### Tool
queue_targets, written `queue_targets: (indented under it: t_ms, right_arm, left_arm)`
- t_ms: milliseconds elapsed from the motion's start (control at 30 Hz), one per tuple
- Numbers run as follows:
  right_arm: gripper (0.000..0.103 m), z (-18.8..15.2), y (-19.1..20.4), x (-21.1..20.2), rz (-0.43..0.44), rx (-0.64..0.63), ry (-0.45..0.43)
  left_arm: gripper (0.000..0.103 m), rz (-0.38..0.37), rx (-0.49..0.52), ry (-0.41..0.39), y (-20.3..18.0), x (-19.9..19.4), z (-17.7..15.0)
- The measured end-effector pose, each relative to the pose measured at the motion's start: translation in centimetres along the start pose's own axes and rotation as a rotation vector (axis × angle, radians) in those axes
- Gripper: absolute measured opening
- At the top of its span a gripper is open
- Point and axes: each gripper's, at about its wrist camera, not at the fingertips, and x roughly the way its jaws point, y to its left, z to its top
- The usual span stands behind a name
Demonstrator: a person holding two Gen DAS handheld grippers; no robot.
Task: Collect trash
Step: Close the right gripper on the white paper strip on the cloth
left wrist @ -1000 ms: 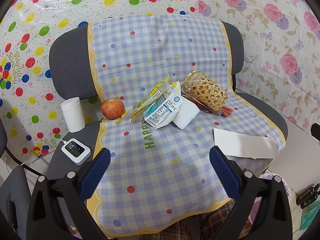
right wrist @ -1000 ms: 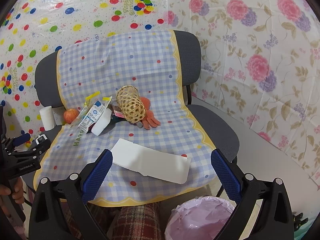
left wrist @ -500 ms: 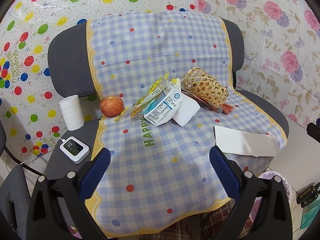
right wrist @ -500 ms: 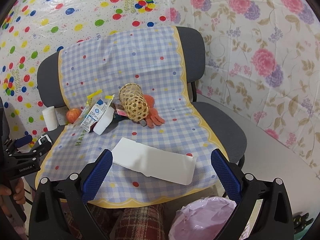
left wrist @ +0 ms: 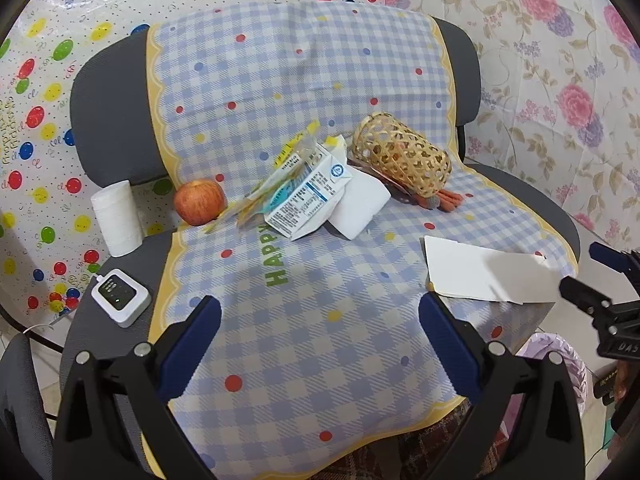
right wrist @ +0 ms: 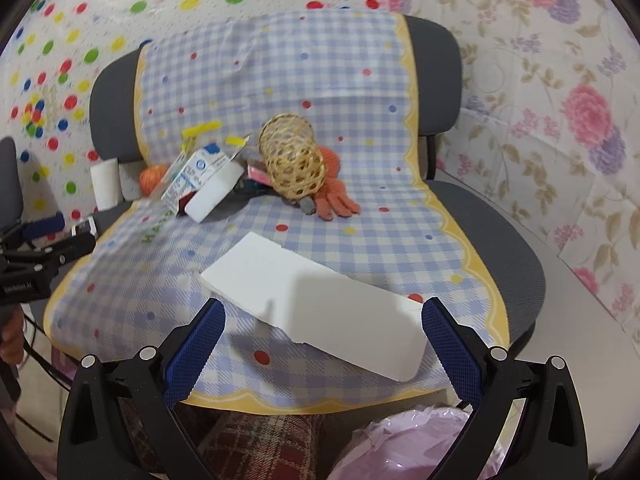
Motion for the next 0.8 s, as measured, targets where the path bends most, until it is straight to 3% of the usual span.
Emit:
queue_targets:
  t_ms: [267, 467, 600, 800]
  right_arm:
    - [0.092, -1.1, 0.8, 3.8, 0.081, -0.034, 0.065]
    - [0.092, -1.5, 1.1, 6.4, 0.07, -0.11, 0.122]
    - [0.091, -1.9, 1.5, 7.6, 0.036, -0.148, 0.122]
    - [0.089, -1.5, 0.9, 8.6, 0.09, -0.09, 0.091]
  left_arm:
    - [0.096, -0.004, 0.027, 0.006, -1.1, 1.6, -0.2]
    - [0.096, 0.005, 0.023, 0.019, -1.1, 2.6, -0.2]
    - [0.096, 0.01, 0.018, 0.027, -0.9, 3.0, -0.2]
    - [0.096, 0.007, 0.009, 0.036, -0.8, 3.6, -0.1]
